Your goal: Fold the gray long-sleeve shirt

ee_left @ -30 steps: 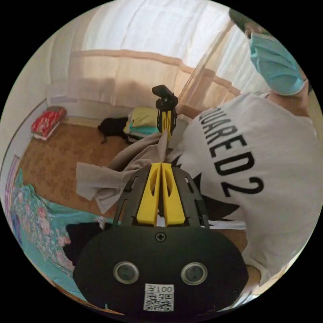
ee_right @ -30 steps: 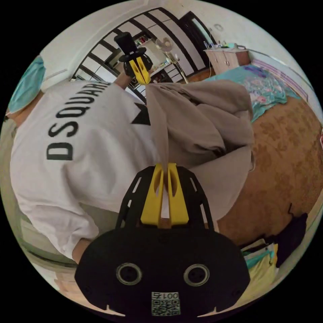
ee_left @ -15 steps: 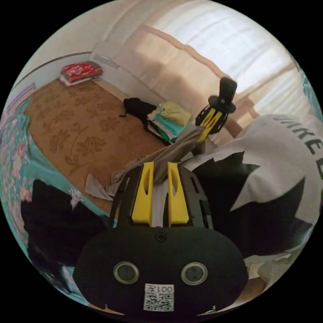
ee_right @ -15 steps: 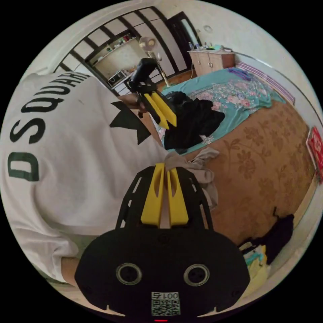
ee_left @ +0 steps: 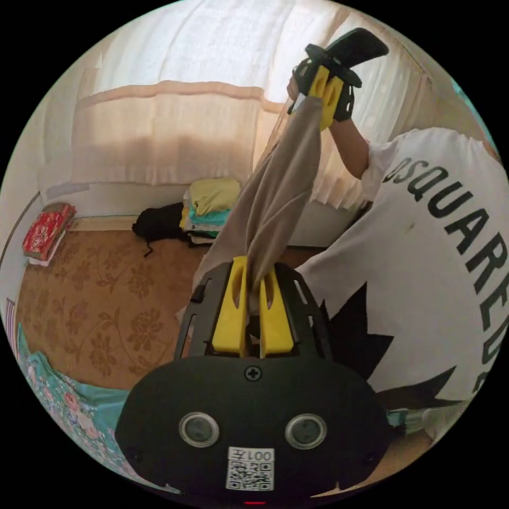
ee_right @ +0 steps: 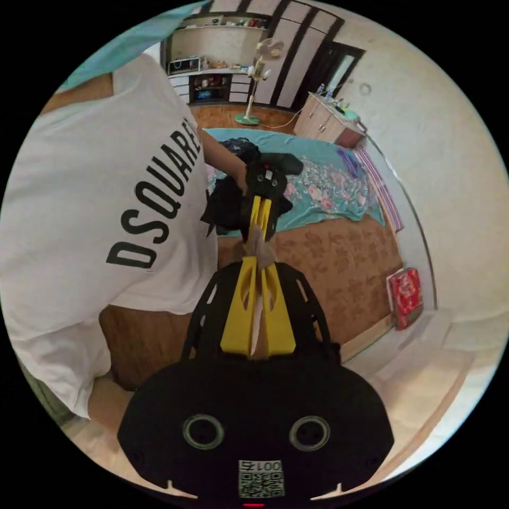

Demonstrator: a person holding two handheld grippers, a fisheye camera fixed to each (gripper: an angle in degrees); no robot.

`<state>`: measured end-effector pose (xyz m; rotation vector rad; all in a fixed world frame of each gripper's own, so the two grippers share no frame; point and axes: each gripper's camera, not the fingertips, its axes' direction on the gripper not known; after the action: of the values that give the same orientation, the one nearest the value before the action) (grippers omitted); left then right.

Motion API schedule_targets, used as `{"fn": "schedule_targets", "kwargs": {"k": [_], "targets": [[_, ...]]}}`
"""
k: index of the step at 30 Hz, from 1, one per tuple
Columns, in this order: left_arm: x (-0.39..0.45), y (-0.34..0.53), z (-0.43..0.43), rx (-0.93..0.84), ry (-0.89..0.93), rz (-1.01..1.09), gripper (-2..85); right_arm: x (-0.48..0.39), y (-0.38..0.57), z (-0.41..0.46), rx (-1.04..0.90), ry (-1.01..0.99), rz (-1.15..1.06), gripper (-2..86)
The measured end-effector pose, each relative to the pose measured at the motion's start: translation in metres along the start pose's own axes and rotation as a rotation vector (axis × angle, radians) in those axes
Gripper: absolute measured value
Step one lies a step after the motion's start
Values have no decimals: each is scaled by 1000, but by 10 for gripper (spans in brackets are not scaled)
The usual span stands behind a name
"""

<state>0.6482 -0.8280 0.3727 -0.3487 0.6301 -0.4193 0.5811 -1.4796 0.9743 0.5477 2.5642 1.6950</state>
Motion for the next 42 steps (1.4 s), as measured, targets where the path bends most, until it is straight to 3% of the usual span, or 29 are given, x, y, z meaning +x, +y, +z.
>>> {"fn": "schedule_targets", "kwargs": {"k": [2, 5, 10, 16, 19, 23, 28, 34, 36, 40, 42], "targets": [[1, 9, -16, 20, -56, -50, -5, 33, 29, 19, 21, -197, 173, 6], [15, 26, -42, 57, -84, -104, -10, 46, 59, 67, 54, -309, 333, 9], [35, 60, -57, 8, -171, -260, -13, 20, 65, 169, -28, -509, 384, 10], [20, 68, -52, -78, -271, -387, -14, 33, 79, 240, 177, -698, 537, 28], [16, 50, -60, -118, -340, -315, -13, 61, 89, 220, 316, -602, 527, 67], [13, 30, -79, -108, -380, -234, -10, 89, 72, 205, 275, -386, 447, 91], [3, 14, -113, -20, -397, -207, -1, 108, 55, 198, 398, -495, 322, 32], [-36, 27, -134, -46, -482, -319, 4, 148, 80, 80, 612, -119, 413, 17], [-46, 31, -139, 24, -456, -340, 7, 156, 71, 32, 593, -1, 370, 15], [-72, 34, -133, 98, -390, -369, 67, 140, 12, -16, 318, 269, 216, 12], [-82, 28, -122, 102, -376, -386, 94, 135, -1, -34, 320, 277, 204, 11]]}}
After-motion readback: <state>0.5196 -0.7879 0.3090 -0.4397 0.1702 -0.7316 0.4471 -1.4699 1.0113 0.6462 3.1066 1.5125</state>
